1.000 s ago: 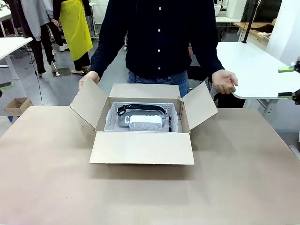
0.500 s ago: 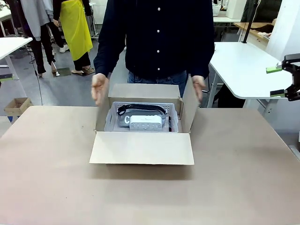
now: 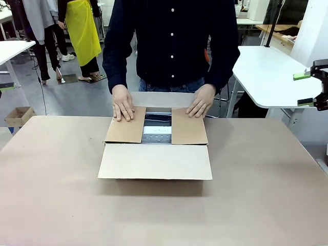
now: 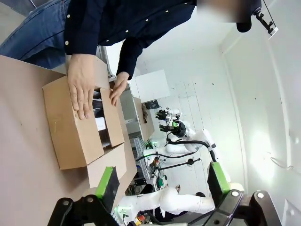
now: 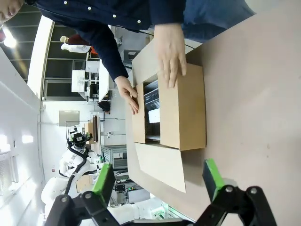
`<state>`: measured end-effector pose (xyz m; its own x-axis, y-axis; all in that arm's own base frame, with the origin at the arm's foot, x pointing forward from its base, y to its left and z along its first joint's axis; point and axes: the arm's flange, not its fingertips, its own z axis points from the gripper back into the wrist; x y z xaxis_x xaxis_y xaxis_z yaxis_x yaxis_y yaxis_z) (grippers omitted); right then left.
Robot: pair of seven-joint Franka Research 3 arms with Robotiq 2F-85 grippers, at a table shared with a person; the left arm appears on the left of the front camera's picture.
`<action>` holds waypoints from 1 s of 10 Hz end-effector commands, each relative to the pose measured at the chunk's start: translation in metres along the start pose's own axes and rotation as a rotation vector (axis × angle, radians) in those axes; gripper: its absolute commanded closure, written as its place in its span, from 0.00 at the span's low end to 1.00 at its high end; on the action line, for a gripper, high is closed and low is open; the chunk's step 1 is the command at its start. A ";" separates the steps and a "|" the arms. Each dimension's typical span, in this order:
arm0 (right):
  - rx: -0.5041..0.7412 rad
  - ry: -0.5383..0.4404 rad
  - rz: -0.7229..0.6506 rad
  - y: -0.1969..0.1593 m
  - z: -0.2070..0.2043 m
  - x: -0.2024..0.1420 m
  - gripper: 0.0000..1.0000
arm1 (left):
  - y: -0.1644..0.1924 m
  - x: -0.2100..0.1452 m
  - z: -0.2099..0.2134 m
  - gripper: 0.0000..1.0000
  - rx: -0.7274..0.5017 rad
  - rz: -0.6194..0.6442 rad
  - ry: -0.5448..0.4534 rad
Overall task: Pack the gift set into the box.
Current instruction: Press and hold the closed box until the human finishes sealing it.
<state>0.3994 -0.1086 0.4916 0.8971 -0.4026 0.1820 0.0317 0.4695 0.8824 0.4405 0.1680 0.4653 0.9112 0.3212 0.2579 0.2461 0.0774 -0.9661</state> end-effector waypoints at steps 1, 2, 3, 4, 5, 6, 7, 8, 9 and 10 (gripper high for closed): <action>-0.007 0.008 -0.005 0.003 0.002 0.001 0.00 | -0.002 -0.003 0.000 0.00 0.003 0.004 0.004; -0.007 0.008 -0.005 0.003 0.002 0.001 0.00 | -0.002 -0.003 0.000 0.00 0.003 0.004 0.004; -0.007 0.008 -0.005 0.003 0.002 0.001 0.00 | -0.002 -0.003 0.000 0.00 0.003 0.004 0.004; -0.007 0.008 -0.005 0.003 0.002 0.001 0.00 | -0.002 -0.003 0.000 0.00 0.003 0.004 0.004; -0.007 0.008 -0.005 0.003 0.002 0.001 0.00 | -0.002 -0.003 0.000 0.00 0.003 0.004 0.004; -0.007 0.008 -0.005 0.003 0.002 0.001 0.00 | -0.002 -0.003 0.000 0.00 0.003 0.004 0.004; -0.007 0.008 -0.005 0.003 0.002 0.001 0.00 | -0.002 -0.003 0.000 0.00 0.003 0.004 0.004; -0.007 0.008 -0.005 0.003 0.002 0.001 0.00 | -0.002 -0.003 0.000 0.00 0.003 0.004 0.004; -0.007 0.008 -0.005 0.003 0.002 0.001 0.00 | -0.002 -0.003 0.000 0.00 0.003 0.004 0.004; -0.007 0.008 -0.005 0.003 0.002 0.001 0.00 | -0.002 -0.003 0.000 0.00 0.003 0.004 0.004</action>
<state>0.3994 -0.1086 0.4916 0.8972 -0.4024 0.1819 0.0316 0.4694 0.8824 0.4404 0.1681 0.4653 0.9111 0.3215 0.2579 0.2461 0.0776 -0.9661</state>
